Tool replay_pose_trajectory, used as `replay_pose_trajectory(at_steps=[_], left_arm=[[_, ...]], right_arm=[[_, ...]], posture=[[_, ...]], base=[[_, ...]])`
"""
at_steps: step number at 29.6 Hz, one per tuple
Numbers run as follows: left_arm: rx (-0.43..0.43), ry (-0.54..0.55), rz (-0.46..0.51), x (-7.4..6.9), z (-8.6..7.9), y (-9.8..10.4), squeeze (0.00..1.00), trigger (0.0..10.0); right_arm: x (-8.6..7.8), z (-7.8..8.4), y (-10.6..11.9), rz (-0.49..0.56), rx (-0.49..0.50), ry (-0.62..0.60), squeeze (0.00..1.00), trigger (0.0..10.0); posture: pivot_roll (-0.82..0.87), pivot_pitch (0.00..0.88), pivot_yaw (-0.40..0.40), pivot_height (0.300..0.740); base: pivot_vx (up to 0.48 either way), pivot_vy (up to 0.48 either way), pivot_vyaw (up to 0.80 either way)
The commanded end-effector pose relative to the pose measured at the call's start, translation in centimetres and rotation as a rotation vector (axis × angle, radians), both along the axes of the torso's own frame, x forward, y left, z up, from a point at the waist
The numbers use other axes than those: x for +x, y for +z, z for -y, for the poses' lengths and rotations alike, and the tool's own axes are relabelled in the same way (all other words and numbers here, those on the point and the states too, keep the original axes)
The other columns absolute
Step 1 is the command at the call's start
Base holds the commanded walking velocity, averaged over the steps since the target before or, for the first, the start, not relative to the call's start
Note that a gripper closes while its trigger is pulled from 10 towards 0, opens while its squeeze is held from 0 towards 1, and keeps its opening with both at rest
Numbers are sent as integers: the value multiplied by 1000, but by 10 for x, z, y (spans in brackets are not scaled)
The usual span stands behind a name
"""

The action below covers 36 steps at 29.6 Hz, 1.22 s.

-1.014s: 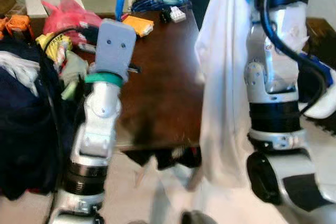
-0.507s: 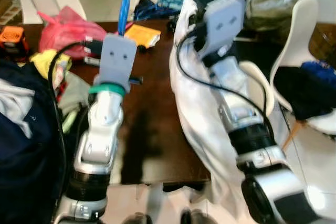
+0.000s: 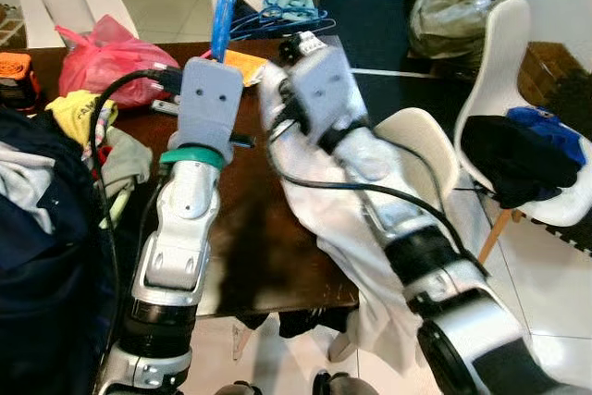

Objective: Hang hanger

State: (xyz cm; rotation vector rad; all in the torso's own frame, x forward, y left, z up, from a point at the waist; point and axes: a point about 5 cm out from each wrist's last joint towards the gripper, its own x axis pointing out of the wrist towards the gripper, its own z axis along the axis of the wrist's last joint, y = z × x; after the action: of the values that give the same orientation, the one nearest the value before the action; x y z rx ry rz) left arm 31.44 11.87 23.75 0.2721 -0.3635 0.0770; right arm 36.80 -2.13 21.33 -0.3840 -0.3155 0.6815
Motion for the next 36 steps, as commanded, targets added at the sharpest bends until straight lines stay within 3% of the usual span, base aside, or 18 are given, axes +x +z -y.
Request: replay_pose_trajectory(at_steps=[1, 2, 3, 5, 6, 9, 14, 15, 17, 18, 20, 23, 27, 29, 30, 32, 35, 36], left_arm=[[9, 19, -4, -4, -3, 0, 0, 10000], [10, 29, -7, -6, -5, -1, 0, 10000], [10, 39, -10, -9, -8, -2, 0, 10000], [9, 45, -12, -11, -10, -2, 0, 10000], [10, 50, -14, -13, -12, -3, 0, 10000], [13, 58, -17, -15, -14, -3, 0, 10000], [20, 69, -22, -21, -19, -5, 0, 10000], [24, 65, -24, -21, -18, -6, 0, 10000], [24, 65, -24, -21, -18, -6, 0, 10000], [27, 58, -26, -21, -17, -5, 0, 10000], [36, 38, -21, -22, -14, -2, 0, 10000], [41, 29, -19, -23, -14, 0, 0, 10000], [50, 21, -16, -25, -15, 2, 0, 10000], [57, 16, -19, -25, -17, 2, 0, 10000], [57, 16, -19, -25, -17, 2, 0, 10000], [61, 13, -21, -24, -17, 2, 0, 10000], [61, 12, -21, -24, -17, 2, 0, 10000], [58, 7, -14, -23, -15, 4, 0, 10000]], right_arm=[[7, 4, -31, -124, -117, -92, 0, 10000], [11, 11, -46, -185, -139, -183, 0, 10000], [13, 20, -56, -234, -127, -254, 612, 10000], [14, 25, -61, -263, -112, -293, 612, 10000], [14, 31, -66, -296, -85, -330, 1000, 10000], [15, 38, -68, -322, -37, -357, 1000, 10000], [18, 63, -43, -277, 307, -369, 1000, 10000], [17, 71, -31, -270, 462, -345, 584, 10000], [17, 71, -31, -270, 462, -345, 584, 10000], [16, 81, -20, -266, 617, -309, 0, 10000], [2, 100, -5, -252, 861, -208, 0, 10000], [-7, 106, -1, -250, 914, -159, 0, 10000], [-29, 112, 3, -225, 923, -53, 0, 10000], [-50, 105, -4, -186, 663, 29, 0, 10000], [-50, 105, -4, -186, 663, 29, 0, 10000], [-61, 97, -15, -173, 441, 74, 0, 10000], [-63, 96, -16, -176, 409, 85, 0, 10000], [-53, 93, -34, -236, 206, 30, 1000, 10000]], posture=[[74, 33, 6, 740], [88, 39, -5, 740], [96, 43, -9, 740], [96, 43, -9, 740], [100, 48, -13, 740], [101, 54, -13, 740], [90, 63, -9, 740], [86, 65, -6, 740], [86, 65, -6, 740], [82, 67, -3, 740], [75, 75, 8, 740], [74, 77, 12, 740], [71, 81, 22, 740], [66, 81, 30, 740], [66, 81, 30, 740], [66, 81, 30, 740], [66, 81, 30, 740], [57, 65, 26, 740]], base=[[0, 0, 0], [0, 0, 0], [0, 0, 0], [0, 0, 0], [0, 0, 0], [0, 0, 0], [0, 0, 0], [0, 0, 0], [0, 0, 0], [0, 0, 0], [0, 0, 0], [0, 0, 0], [0, 0, 0], [0, 0, 0], [0, 0, 0], [0, 0, 0], [0, 0, 0], [0, 0, 0]])
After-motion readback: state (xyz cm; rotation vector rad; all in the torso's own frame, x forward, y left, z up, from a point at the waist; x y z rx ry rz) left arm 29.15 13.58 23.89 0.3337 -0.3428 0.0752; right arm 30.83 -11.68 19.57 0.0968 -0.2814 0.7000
